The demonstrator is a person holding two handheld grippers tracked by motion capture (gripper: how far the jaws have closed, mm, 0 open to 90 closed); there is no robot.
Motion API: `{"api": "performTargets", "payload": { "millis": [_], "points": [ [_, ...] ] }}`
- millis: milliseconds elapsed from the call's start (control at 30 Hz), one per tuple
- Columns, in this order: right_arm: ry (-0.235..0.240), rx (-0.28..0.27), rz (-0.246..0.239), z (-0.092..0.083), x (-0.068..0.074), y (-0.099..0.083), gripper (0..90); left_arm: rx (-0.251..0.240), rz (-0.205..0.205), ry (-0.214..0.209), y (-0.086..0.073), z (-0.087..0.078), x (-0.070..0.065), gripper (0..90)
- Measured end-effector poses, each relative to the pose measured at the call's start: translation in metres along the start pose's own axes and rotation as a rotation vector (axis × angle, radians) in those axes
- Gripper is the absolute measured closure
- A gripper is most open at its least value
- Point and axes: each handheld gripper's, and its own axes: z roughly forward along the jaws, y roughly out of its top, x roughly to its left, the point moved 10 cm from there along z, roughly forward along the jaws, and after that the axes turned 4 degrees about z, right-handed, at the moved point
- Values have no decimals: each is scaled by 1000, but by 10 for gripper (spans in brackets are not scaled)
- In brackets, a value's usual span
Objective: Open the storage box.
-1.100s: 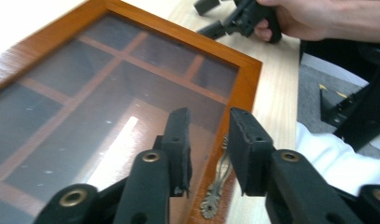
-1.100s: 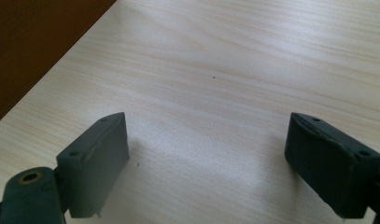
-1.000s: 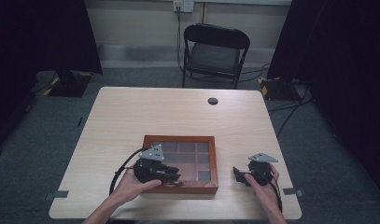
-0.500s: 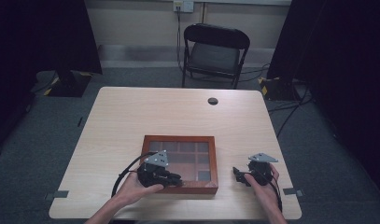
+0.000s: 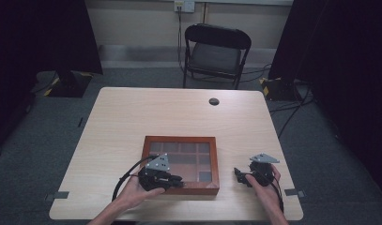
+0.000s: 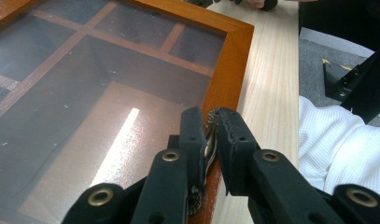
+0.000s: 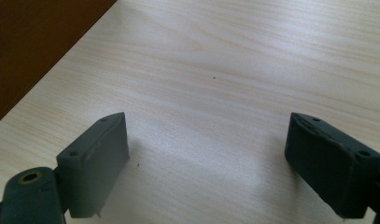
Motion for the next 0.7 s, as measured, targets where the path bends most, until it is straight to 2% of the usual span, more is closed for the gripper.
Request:
{"api": "performTargets", "payload": {
  "millis": [700],
  "points": [
    [0, 0, 0, 0, 0, 0, 128, 13, -28, -26, 2, -2, 2, 811]
  ]
}}
